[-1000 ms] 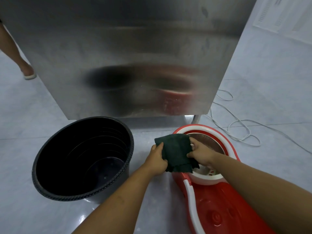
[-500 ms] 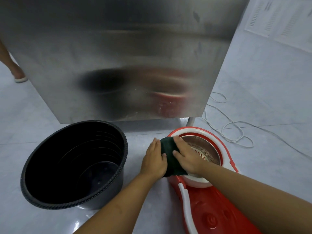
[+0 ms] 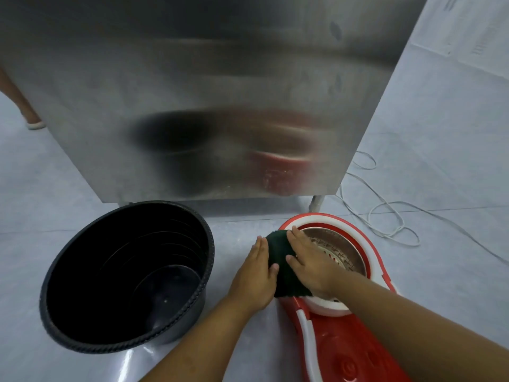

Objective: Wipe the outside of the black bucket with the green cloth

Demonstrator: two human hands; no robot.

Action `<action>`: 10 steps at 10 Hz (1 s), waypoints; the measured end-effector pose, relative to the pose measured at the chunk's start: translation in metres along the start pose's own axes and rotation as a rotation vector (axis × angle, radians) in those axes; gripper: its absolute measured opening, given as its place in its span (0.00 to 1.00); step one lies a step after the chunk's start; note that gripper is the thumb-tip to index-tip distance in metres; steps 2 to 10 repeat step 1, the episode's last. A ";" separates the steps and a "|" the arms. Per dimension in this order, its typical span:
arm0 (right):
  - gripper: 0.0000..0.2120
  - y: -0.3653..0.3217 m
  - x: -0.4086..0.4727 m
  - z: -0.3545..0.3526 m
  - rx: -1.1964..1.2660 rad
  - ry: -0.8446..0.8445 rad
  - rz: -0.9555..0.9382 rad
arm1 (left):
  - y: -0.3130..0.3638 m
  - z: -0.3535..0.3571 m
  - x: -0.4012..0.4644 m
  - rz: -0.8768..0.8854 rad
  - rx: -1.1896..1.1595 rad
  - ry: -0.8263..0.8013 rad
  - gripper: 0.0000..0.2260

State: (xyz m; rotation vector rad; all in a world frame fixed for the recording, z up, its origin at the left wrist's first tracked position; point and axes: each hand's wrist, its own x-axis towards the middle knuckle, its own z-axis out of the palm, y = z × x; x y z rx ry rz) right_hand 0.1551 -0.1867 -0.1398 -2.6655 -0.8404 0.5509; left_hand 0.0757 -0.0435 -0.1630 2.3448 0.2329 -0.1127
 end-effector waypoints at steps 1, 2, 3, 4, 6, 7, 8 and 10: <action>0.28 -0.015 -0.019 -0.041 -0.048 0.003 0.023 | 0.027 -0.047 -0.020 -0.019 0.079 -0.001 0.30; 0.28 -0.015 -0.019 -0.041 -0.048 0.003 0.023 | 0.027 -0.047 -0.020 -0.019 0.079 -0.001 0.30; 0.28 -0.015 -0.019 -0.041 -0.048 0.003 0.023 | 0.027 -0.047 -0.020 -0.019 0.079 -0.001 0.30; 0.28 -0.015 -0.019 -0.041 -0.048 0.003 0.023 | 0.027 -0.047 -0.020 -0.019 0.079 -0.001 0.30; 0.28 -0.015 -0.019 -0.041 -0.048 0.003 0.023 | 0.027 -0.047 -0.020 -0.019 0.079 -0.001 0.30; 0.28 -0.015 -0.019 -0.041 -0.048 0.003 0.023 | 0.027 -0.047 -0.020 -0.019 0.079 -0.001 0.30; 0.28 -0.015 -0.019 -0.041 -0.048 0.003 0.023 | 0.027 -0.047 -0.020 -0.019 0.079 -0.001 0.30; 0.28 -0.015 -0.019 -0.041 -0.048 0.003 0.023 | 0.027 -0.047 -0.020 -0.019 0.079 -0.001 0.30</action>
